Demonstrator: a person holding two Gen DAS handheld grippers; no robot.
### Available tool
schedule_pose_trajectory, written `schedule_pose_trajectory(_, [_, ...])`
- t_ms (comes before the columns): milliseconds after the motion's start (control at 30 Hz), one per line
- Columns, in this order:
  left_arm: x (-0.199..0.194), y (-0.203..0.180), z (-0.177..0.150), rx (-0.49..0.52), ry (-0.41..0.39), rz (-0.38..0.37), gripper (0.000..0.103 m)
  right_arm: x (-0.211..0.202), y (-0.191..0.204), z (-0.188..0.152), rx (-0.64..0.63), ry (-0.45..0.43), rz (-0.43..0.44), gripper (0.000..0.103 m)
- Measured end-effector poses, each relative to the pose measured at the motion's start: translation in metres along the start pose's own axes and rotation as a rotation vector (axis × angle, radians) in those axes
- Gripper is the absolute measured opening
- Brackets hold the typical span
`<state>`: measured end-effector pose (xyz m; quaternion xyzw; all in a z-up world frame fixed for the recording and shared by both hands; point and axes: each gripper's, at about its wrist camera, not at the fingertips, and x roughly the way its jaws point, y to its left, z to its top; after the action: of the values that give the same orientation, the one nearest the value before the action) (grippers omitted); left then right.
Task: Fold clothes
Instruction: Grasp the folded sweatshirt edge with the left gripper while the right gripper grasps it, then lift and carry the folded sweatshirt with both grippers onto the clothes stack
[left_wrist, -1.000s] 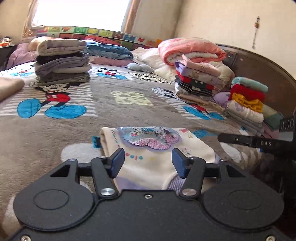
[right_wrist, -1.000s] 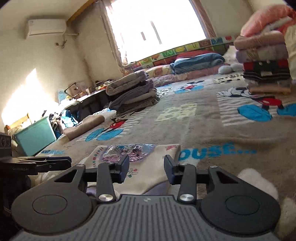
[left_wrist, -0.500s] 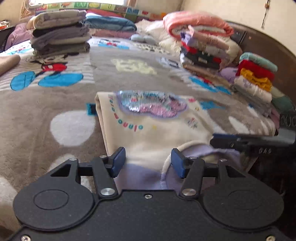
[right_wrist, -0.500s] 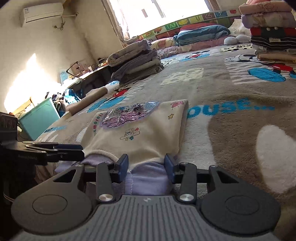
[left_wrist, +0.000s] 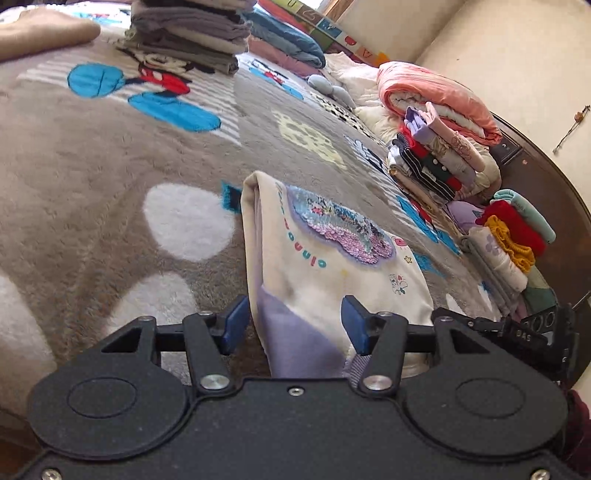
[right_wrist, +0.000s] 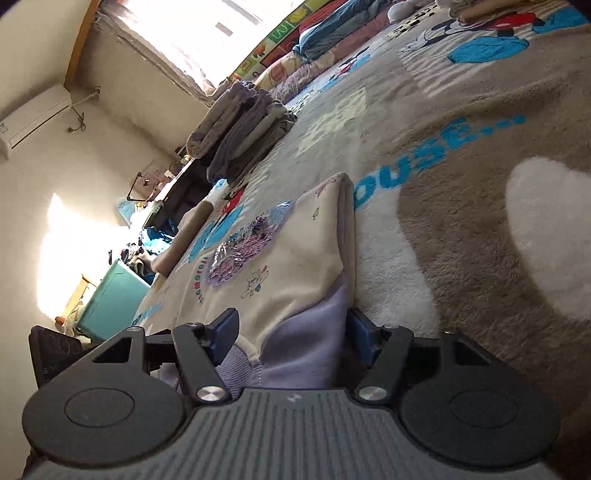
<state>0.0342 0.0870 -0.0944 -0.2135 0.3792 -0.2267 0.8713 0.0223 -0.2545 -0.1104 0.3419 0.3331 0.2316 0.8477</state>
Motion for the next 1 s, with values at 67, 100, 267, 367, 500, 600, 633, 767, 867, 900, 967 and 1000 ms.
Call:
schedule_pose_trajectory(67, [0.01,0.003,-0.001,-0.034,0.03,-0.012,0.053,0.005,-0.003,0.003,0.031,-0.006,0.011,0.064])
schedule_pose_trajectory(100, [0.014,0.004,0.0,-0.051,0.033,-0.028,0.053,0.008,-0.004,0.004,0.055,-0.011,0.019,0.064])
schedule_pose_trajectory(267, [0.032,0.006,0.009,-0.128,0.035,-0.075,0.053,0.025,0.0,0.006,0.025,-0.023,0.008,0.058])
schedule_pose_trajectory(367, [0.037,0.003,0.012,-0.14,0.036,-0.08,0.035,0.031,0.003,0.006,0.014,-0.026,0.016,0.035])
schedule_pose_trajectory(500, [0.038,-0.004,0.015,-0.142,0.011,-0.129,0.02,0.024,0.003,0.006,0.021,-0.066,0.066,0.022])
schedule_pose_trajectory(600, [0.034,-0.007,0.02,-0.198,-0.032,-0.214,0.019,0.005,0.011,0.016,0.026,-0.15,0.106,0.021])
schedule_pose_trajectory(633, [0.034,-0.009,0.022,-0.204,-0.04,-0.236,0.019,-0.001,0.01,0.019,0.041,-0.177,0.122,0.021])
schedule_pose_trajectory(767, [0.047,-0.014,0.025,-0.207,-0.026,-0.147,0.037,0.003,-0.003,0.024,0.048,-0.159,0.003,0.066])
schedule_pose_trajectory(867, [0.05,0.0,0.02,-0.25,0.007,-0.109,0.047,0.003,-0.019,0.017,0.111,-0.142,-0.014,0.063])
schedule_pose_trajectory(900, [0.046,0.003,0.02,-0.271,0.01,-0.128,0.05,0.001,-0.021,0.017,0.118,-0.146,-0.008,0.064])
schedule_pose_trajectory(967, [0.039,0.008,0.019,-0.294,0.015,-0.145,0.059,-0.001,-0.026,0.016,0.135,-0.148,0.003,0.064])
schedule_pose_trajectory(1000, [0.036,0.009,0.018,-0.296,0.017,-0.145,0.059,0.001,-0.029,0.014,0.144,-0.144,0.009,0.063])
